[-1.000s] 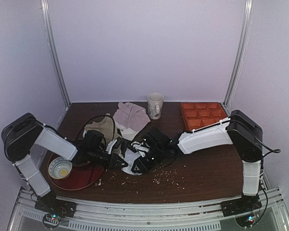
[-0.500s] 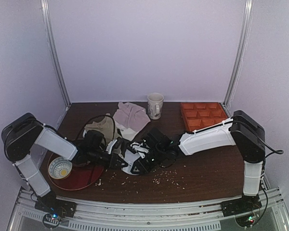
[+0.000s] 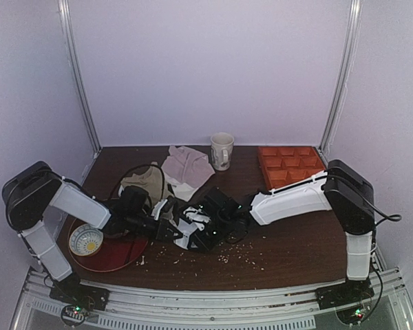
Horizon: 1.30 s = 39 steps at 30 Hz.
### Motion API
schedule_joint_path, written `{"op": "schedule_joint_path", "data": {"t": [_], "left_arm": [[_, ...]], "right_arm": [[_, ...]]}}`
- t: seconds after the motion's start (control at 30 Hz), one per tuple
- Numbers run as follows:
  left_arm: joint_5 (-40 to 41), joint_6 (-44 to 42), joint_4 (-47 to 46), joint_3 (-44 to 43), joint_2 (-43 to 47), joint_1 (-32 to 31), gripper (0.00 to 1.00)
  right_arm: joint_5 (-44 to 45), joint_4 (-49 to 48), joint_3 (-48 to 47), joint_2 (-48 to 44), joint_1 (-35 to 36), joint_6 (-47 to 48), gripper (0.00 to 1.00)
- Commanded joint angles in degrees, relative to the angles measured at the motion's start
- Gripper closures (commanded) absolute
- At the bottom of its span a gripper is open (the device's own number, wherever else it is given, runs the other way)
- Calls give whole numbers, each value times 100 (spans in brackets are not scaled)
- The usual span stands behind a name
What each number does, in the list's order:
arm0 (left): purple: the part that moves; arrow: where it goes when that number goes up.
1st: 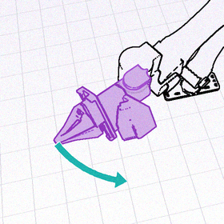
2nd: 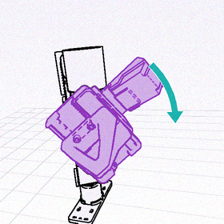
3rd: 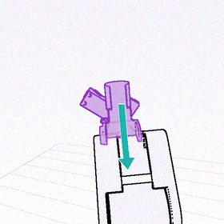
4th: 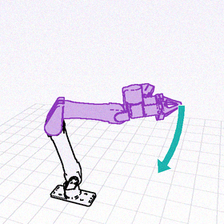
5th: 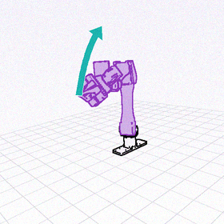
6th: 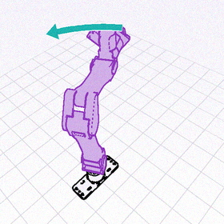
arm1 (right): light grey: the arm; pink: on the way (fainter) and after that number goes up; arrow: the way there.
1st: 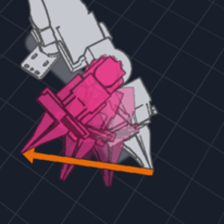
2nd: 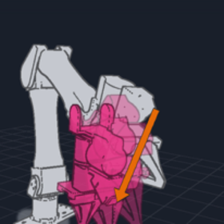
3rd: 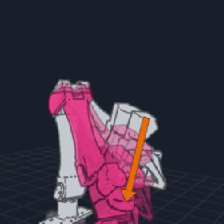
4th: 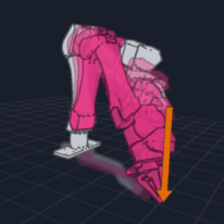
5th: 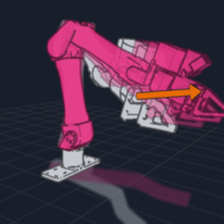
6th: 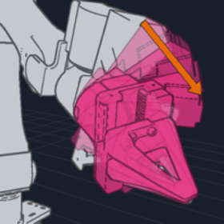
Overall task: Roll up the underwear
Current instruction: Roll the underwear at the center of the board.
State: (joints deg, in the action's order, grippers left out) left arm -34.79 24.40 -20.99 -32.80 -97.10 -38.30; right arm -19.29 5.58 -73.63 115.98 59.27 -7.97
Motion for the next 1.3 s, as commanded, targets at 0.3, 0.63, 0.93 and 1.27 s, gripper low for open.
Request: {"op": "schedule_joint_path", "data": {"t": [0.3,0.63,0.93,1.27], "left_arm": [[39,-58,464,111,-245,-27,100],[1,-50,471,124,-237,-27,100],[-14,49,524,113,-124,-12,97],[100,219,577,55,76,-17,71]], "right_arm": [[484,113,-135,98,33,-80,100],[-831,-305,33,145,-334,-880,100],[-1558,-699,235,399,-646,-1890,100],[-1668,-743,403,561,-737,-2661,100]]}}
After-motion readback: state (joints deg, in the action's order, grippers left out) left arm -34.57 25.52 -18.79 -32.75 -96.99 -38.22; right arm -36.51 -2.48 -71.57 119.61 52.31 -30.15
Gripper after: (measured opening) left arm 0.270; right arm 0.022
